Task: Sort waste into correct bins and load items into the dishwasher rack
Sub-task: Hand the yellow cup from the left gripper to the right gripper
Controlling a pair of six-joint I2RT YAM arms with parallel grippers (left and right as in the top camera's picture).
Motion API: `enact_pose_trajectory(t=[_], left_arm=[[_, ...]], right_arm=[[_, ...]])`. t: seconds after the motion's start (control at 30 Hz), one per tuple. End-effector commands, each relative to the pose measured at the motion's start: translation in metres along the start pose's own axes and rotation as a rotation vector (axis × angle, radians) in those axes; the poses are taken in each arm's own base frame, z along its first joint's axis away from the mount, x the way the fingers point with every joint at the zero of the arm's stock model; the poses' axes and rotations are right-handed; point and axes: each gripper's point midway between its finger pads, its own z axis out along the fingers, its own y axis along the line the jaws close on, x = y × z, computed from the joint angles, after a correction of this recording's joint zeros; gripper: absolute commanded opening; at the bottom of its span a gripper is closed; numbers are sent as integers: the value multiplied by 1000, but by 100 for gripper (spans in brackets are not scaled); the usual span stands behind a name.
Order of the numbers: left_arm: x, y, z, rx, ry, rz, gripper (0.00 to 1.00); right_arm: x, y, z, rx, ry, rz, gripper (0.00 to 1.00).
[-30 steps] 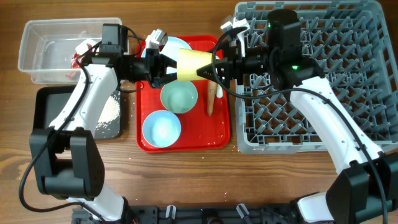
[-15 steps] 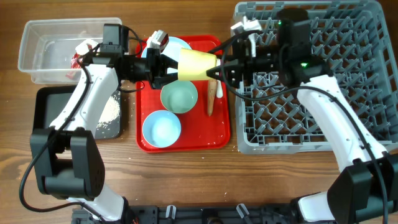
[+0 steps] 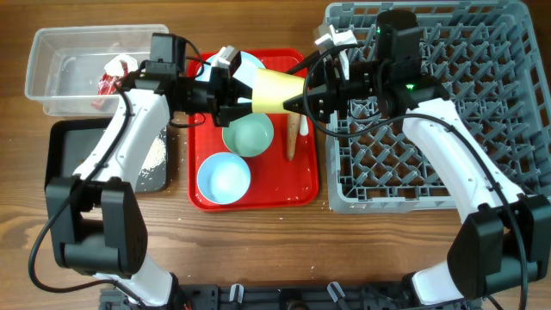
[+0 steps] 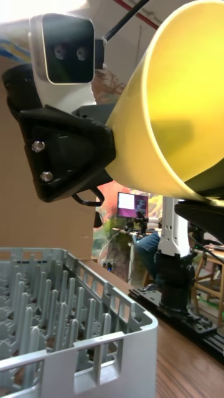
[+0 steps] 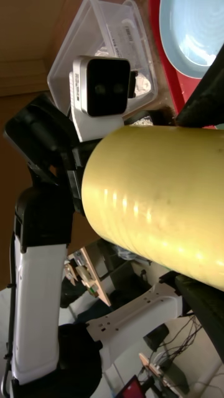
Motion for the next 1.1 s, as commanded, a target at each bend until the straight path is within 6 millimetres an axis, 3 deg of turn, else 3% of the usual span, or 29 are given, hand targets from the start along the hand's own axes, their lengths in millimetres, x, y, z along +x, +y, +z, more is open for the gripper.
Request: enact_pose_trajectory(t=[0.0, 0.13, 0.23, 0.37, 0.67, 0.83, 0.9, 1.0, 1.07], left_arm=[[7, -16, 4, 14, 21, 36, 4], [7, -17, 4, 14, 20, 42, 4], [6, -17, 4, 14, 20, 48, 5], [6, -17, 3, 14, 19, 52, 15], [5, -17, 3, 14, 17, 62, 18], [1, -16, 3, -1, 7, 102, 19], [-5, -9, 3, -47, -23, 139, 22], [-25, 18, -2, -217, -126, 183, 24], [-44, 55, -19, -444, -252, 140, 24]], right_arm=[[-6, 12, 3, -72, -7, -41, 67], [-6, 12, 3, -72, -7, -39, 56], [-6, 12, 3, -72, -6, -31, 55], [-7, 9, -1, -59, -11, -16, 55], [-15, -9, -53, 13, -72, 54, 49], [-4, -57, -74, 304, -74, 231, 49], [10, -79, -86, 492, -45, 314, 49], [27, -88, -108, 722, 10, 398, 50], [29, -80, -127, 873, 37, 438, 50]])
